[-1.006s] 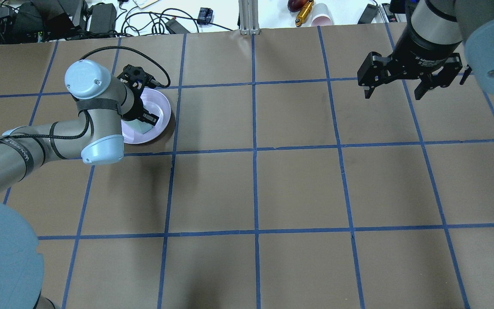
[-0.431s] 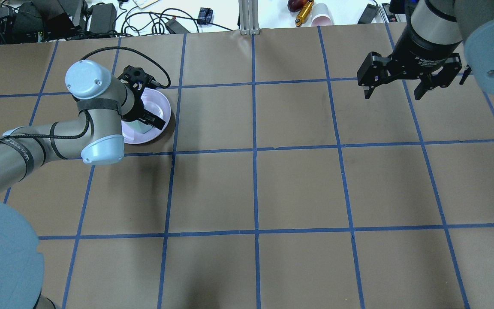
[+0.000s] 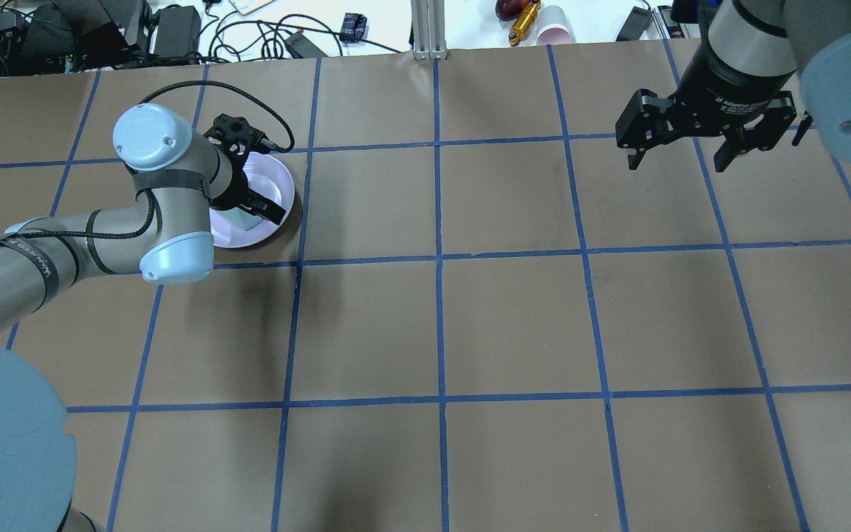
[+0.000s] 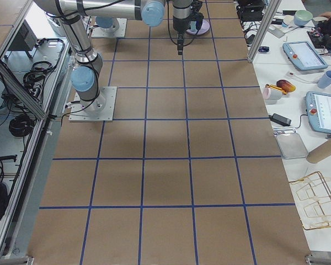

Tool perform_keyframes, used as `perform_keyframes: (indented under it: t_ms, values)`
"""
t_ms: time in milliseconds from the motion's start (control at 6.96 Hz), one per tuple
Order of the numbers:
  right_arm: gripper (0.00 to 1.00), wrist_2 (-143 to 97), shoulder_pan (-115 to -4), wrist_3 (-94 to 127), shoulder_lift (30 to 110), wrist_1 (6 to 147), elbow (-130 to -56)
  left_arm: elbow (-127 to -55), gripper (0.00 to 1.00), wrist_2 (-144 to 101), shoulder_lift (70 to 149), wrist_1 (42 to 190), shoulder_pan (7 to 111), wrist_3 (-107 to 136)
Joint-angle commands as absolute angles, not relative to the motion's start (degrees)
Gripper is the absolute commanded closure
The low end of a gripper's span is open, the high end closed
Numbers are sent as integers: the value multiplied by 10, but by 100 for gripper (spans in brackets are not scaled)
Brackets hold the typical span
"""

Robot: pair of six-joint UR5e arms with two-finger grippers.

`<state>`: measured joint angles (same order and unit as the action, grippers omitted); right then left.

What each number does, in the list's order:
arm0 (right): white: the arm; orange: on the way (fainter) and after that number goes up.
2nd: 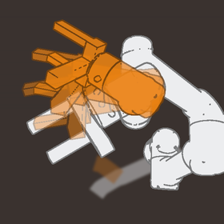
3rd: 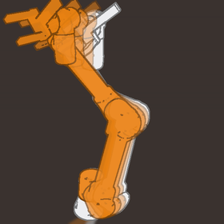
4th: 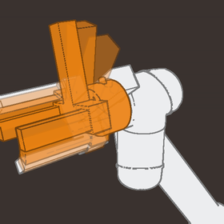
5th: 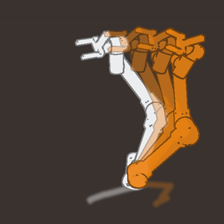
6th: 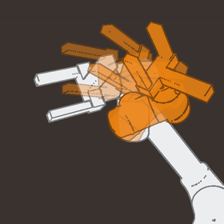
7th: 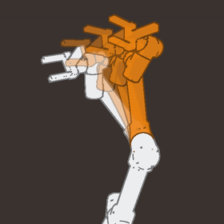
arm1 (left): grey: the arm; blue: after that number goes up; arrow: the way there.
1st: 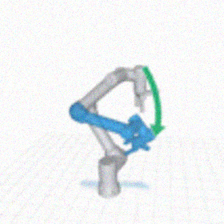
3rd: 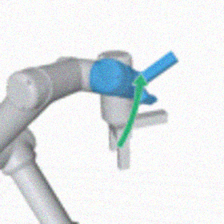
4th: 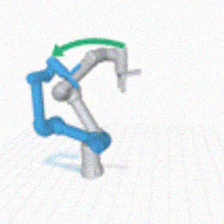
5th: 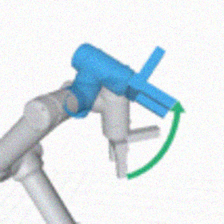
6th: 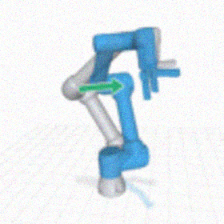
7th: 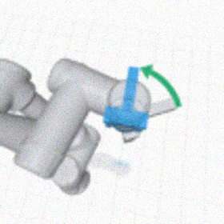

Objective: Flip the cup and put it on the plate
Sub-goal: 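Rotate the left wrist to turn the cup upright above the plate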

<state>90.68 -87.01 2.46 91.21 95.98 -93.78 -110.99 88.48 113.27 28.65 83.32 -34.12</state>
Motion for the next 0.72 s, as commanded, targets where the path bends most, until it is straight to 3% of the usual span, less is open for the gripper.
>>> perform_keyframes:
  t_ms: [0,575]
  values:
    - [0,907,-870,25,911,960,-938,-1108,0,885,1118,297,833,-336]
    - [0,907,-870,25,911,960,-938,-1053,0,882,1094,404,834,-324]
